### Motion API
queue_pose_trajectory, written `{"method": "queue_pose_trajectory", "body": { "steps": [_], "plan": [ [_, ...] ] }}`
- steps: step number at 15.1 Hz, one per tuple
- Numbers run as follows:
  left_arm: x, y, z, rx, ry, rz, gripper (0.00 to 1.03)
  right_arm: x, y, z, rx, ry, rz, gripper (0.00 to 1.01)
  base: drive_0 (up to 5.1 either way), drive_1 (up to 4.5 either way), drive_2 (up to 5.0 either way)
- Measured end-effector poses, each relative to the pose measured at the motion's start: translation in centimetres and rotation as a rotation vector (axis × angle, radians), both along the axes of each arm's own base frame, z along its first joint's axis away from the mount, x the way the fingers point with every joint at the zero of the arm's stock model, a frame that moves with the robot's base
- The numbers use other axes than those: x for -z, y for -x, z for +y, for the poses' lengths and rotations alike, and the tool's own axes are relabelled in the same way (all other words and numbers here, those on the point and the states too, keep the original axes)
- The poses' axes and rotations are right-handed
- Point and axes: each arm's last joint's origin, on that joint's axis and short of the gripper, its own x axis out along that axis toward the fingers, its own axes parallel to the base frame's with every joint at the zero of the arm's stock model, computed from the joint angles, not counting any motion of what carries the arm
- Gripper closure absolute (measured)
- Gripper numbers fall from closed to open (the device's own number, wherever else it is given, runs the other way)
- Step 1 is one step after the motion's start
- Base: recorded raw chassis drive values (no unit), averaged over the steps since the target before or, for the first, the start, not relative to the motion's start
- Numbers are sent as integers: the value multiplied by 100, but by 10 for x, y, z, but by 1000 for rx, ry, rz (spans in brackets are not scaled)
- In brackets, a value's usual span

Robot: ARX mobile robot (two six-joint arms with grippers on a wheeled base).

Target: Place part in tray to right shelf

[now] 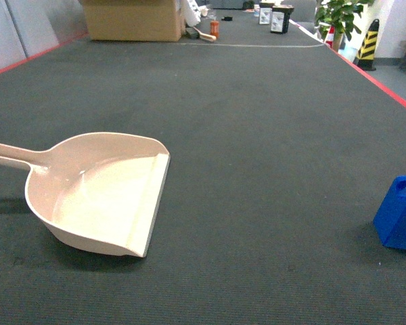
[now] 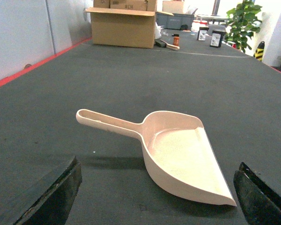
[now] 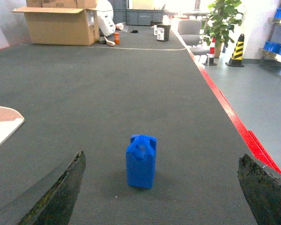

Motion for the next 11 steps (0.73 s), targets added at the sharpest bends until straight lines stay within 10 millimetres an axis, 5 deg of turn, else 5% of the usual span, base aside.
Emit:
{"method": "queue_pose_trajectory", "body": {
  "steps": [11],
  "plan": [
    [0,0,0,0,0,0,5,0,0,0,0,0,0,3,0,0,0]
  ]
}}
